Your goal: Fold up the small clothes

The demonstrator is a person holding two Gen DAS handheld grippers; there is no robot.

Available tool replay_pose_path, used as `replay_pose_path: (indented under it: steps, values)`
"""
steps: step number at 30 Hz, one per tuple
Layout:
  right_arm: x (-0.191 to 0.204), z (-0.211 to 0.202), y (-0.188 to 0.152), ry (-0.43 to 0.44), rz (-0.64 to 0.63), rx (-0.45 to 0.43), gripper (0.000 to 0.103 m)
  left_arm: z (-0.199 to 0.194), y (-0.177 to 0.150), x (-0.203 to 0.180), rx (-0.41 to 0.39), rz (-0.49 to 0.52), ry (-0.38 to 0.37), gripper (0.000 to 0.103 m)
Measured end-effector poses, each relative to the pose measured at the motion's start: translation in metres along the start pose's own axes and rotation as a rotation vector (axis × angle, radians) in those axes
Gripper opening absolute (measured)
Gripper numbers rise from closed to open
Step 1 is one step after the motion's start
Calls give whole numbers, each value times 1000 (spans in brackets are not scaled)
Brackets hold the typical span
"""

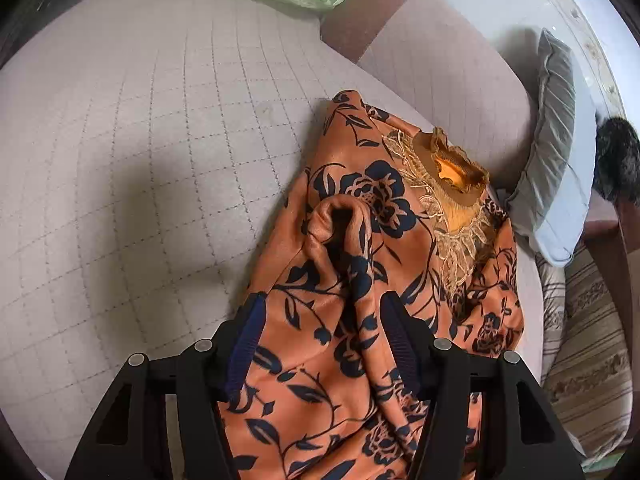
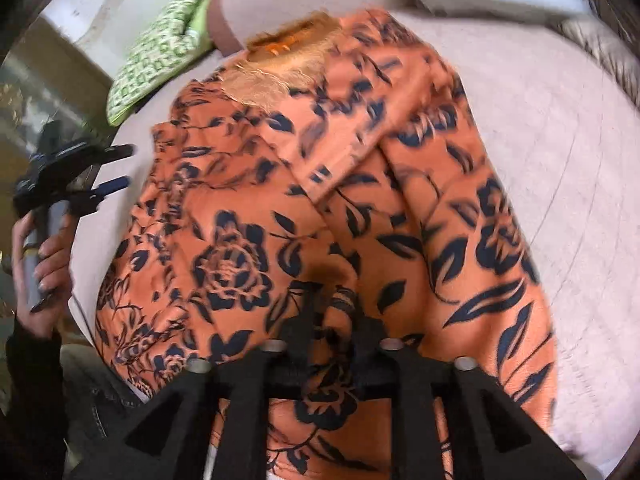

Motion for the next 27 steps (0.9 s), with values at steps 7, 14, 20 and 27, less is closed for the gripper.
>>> replay_pose_path:
  steps: [7,14,20,27]
  values:
    - [41,-24,108,231,-151,-134,64,27,33,-1,27,-122,-137,54]
    - [62,105,240,374,-70,24,61,76,30,10,67,-208,-232,34]
    - [89,193,273,348,-62,152,51,97,36,28,79,-271,-219,10]
    - [114,216,279,392,-84,197,3,74,37,37,59,-297,-200,3]
Point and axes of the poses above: each gripper's, at about its wrist camera, not at the fingertips, and z roughly the way its jaws point, x to its left, y to its top, the point moved 2 cm from there along z, roughly the way its jaws point, and after that the axes turned 9 degrees about -z, right-handed, at the moved point
